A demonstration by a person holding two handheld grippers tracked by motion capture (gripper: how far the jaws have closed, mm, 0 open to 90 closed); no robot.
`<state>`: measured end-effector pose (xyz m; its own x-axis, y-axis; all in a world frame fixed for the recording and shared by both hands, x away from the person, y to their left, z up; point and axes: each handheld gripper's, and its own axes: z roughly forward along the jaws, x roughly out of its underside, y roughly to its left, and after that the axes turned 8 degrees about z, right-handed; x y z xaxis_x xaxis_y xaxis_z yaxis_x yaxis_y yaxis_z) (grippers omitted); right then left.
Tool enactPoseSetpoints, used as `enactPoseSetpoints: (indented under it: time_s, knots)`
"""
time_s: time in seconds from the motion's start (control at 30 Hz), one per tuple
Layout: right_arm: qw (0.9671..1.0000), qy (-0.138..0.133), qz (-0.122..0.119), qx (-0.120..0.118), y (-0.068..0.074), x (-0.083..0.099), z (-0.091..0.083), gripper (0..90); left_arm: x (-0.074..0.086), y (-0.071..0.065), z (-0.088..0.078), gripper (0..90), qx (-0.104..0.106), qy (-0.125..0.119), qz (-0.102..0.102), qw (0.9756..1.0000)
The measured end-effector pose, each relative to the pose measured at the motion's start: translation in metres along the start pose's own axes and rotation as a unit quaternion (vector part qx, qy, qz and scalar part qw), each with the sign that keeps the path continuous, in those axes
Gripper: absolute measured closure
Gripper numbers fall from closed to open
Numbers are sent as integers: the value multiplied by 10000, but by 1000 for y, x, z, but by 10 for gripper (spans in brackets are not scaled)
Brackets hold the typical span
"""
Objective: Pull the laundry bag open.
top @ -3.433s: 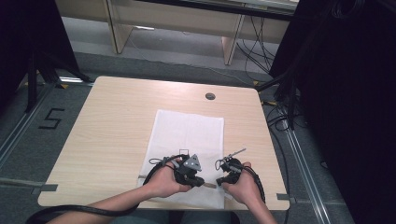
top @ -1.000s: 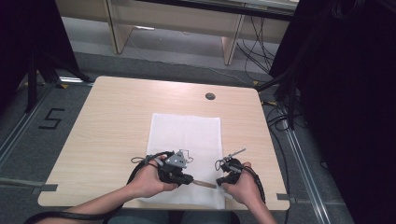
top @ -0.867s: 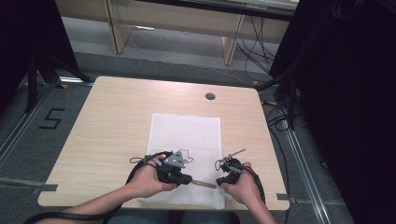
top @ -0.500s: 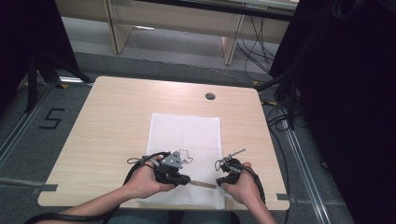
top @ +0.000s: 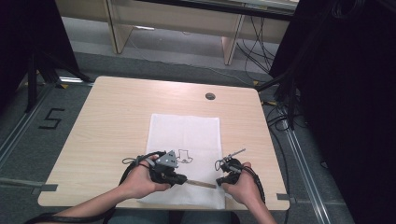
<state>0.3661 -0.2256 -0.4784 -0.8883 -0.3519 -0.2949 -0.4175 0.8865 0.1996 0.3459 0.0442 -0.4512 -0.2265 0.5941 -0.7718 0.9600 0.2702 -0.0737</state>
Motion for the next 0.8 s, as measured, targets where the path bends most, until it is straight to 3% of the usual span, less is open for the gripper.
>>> enactPoseSetpoints:
  time_s: [0.1,0.13,0.2,0.27,0.3,0.37,0.43,0.53,0.7,0.8]
  knots:
    - [10000,-31,-62,-39,-1,0,1,900,1,0,-1,875,18,-53,-75,10000]
    - [10000,-9,-20,-30,0,0,0,900,1,1,-3,875,10,-21,44,10000]
    - [10000,-14,-26,-30,0,0,0,900,2,-1,-3,875,-10,-25,-31,10000]
    - [10000,-15,-30,-32,0,0,0,900,3,1,-4,875,-5,-34,60,10000]
    - [10000,-12,-24,-34,-1,0,0,900,4,0,-4,875,3,-71,-79,9999]
    - [10000,-14,-26,-36,-1,0,0,900,4,1,-6,875,7,-43,51,10000]
    - [10000,-14,-28,-34,-1,0,0,900,6,0,-6,875,-4,-84,-82,9999]
    - [10000,-23,-27,-41,-1,0,0,900,6,1,-8,875,-10,-59,-13,10000]
    - [10000,-14,-15,-56,-1,0,0,900,8,0,-8,875,41,-98,-94,9999]
    - [9999,-58,-131,-84,-2,0,1,900,9,-1,-8,875,35,-101,-58,9999]
